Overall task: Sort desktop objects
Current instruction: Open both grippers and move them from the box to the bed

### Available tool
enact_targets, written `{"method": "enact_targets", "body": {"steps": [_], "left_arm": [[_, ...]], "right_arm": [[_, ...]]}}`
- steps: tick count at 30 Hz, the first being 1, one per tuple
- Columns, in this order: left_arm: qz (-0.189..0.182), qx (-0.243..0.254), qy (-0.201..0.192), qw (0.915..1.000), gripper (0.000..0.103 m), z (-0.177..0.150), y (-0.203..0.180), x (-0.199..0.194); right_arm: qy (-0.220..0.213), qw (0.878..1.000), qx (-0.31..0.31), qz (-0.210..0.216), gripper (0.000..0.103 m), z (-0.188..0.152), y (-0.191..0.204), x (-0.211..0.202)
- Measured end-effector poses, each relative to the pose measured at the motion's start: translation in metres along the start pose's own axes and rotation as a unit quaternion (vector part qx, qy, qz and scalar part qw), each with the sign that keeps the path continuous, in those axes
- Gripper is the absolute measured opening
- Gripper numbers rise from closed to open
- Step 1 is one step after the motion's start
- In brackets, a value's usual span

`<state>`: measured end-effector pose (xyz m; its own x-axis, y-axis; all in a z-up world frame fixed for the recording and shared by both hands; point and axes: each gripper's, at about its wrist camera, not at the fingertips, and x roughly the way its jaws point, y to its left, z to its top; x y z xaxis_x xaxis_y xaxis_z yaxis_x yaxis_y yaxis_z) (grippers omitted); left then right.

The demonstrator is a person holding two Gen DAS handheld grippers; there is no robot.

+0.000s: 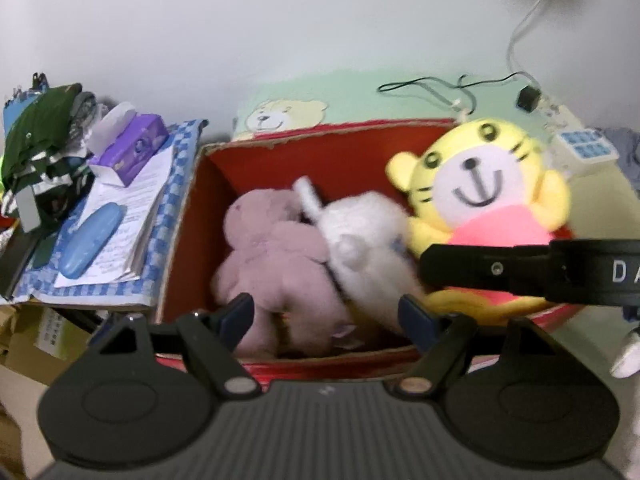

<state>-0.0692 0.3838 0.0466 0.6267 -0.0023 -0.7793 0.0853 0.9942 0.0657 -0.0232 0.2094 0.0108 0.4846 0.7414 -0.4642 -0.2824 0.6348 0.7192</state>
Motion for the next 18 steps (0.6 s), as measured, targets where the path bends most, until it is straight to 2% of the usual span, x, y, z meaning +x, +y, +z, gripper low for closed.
{"method": "enact_targets", "body": {"steps": [5,7,12,16,18], "left_arm": [[-0.027,0.009,-0.034,0.999,0.078,0.004,-0.027,-0.018],[-0.052,0.006,-0.047,0.9975,0.078,0.008,-0.04,-0.026],[-0.115,0.017,-0.07,0.9907,0.078,0.019,-0.081,-0.037],[-0.152,0.045,-0.065,0.9852,0.078,0.023,-0.125,-0.032],[-0.168,0.062,-0.061,0.9819,0.078,0.023,-0.15,-0.027]], "right_arm": [[-0.022,0.999,0.015,0.04,0.028,0.002,-0.016,-0.032],[-0.034,0.998,0.02,0.044,0.032,0.004,-0.025,-0.049],[-0.079,0.994,0.055,0.048,0.032,0.014,-0.067,-0.103],[-0.103,0.991,0.08,-0.006,0.033,0.02,-0.112,-0.139],[-0.101,0.989,0.1,-0.036,0.033,0.022,-0.138,-0.15]]}}
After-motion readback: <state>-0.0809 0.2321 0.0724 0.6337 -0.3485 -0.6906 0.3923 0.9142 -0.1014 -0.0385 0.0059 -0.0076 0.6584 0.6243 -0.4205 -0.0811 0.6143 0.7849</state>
